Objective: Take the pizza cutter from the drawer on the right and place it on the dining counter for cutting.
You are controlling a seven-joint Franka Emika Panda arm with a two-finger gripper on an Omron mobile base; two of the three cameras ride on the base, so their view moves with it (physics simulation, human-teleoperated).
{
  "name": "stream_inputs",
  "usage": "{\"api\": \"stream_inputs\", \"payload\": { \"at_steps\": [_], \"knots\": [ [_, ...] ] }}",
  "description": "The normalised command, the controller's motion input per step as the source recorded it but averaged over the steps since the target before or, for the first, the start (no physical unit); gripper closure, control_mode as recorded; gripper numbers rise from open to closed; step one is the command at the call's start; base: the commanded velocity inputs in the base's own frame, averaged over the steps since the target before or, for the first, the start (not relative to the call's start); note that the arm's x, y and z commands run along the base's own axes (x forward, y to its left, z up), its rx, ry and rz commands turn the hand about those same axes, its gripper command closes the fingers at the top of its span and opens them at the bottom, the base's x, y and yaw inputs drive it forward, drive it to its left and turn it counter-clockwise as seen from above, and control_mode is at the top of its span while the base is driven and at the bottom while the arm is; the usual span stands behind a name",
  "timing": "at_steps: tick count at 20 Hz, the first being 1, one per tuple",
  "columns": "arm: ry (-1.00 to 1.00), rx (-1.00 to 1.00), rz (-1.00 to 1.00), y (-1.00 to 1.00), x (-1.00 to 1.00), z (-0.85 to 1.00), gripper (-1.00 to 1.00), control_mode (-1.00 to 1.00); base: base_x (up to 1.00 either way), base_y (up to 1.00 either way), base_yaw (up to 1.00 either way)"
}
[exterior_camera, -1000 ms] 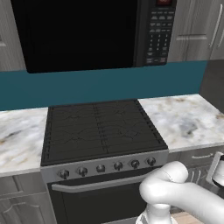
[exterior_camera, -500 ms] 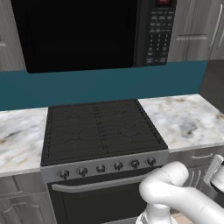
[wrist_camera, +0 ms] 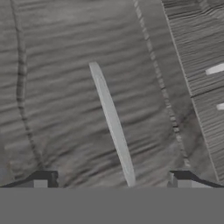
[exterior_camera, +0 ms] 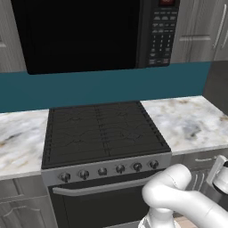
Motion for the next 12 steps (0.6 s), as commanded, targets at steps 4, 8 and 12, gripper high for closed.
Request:
{"api": "stream_inputs", "payload": {
  "at_steps": [4, 8, 12],
  "knots": [
    [0.0, 0.0, 0.0, -0.09, 0.26, 0.0, -1.0, -1.0, 0.0, 0.0, 0.0],
    [0.0, 0.0, 0.0, -0.15, 0.27, -0.07, -1.0, -1.0, 0.0, 0.0, 0.0],
    [0.0, 0.0, 0.0, -0.2, 0.21, -0.17, -1.0, -1.0, 0.0, 0.0, 0.0]
  ]
}}
